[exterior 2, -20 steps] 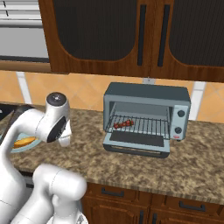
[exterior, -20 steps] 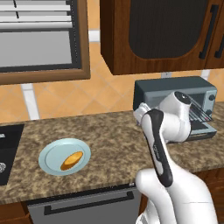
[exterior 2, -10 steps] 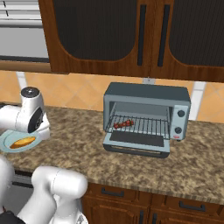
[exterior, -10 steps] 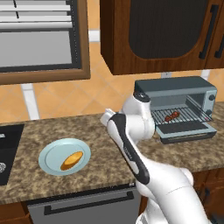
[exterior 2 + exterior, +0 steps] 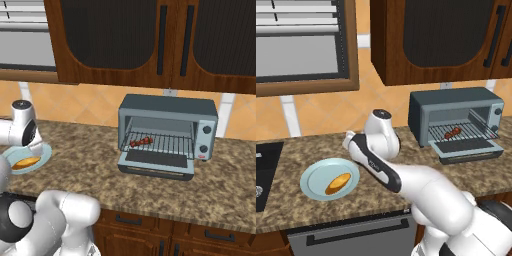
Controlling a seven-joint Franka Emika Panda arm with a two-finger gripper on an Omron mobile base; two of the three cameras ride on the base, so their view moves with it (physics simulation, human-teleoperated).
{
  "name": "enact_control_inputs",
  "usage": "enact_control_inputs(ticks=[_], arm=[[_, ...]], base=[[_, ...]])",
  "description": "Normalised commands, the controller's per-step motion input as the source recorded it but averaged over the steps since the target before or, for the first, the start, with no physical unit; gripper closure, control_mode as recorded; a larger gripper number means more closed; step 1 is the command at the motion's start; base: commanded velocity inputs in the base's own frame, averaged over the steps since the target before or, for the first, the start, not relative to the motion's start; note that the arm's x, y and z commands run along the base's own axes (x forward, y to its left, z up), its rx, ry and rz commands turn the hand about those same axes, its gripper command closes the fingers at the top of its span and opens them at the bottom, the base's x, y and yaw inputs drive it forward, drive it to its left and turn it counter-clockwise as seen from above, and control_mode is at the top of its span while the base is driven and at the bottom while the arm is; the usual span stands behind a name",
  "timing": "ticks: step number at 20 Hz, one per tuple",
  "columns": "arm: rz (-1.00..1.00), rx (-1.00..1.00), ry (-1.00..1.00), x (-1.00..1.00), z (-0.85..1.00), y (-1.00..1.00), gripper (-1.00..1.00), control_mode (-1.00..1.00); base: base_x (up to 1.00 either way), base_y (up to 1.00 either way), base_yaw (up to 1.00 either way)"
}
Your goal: Pick up the kebab skewer and baguette bread, and place them inside the toaster oven. Close the toaster oven door and start by setting the timer.
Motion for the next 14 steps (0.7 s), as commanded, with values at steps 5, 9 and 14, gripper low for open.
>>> enact_control_inputs(ticks=[5,9,14], arm=[[0.00,-0.06,0.00,0.00,-0.44,0.30,-1.00,-1.00],[0.00,-0.11,0.00,0.17,-0.22,0.03,-1.00,-1.00],[0.00,-0.09,0.00,0.30,-0.27,0.49,-1.00,-1.00]], base=[[0.00,0.00,0.00],[0.00,0.00,0.00],[0.00,0.00,0.00]])
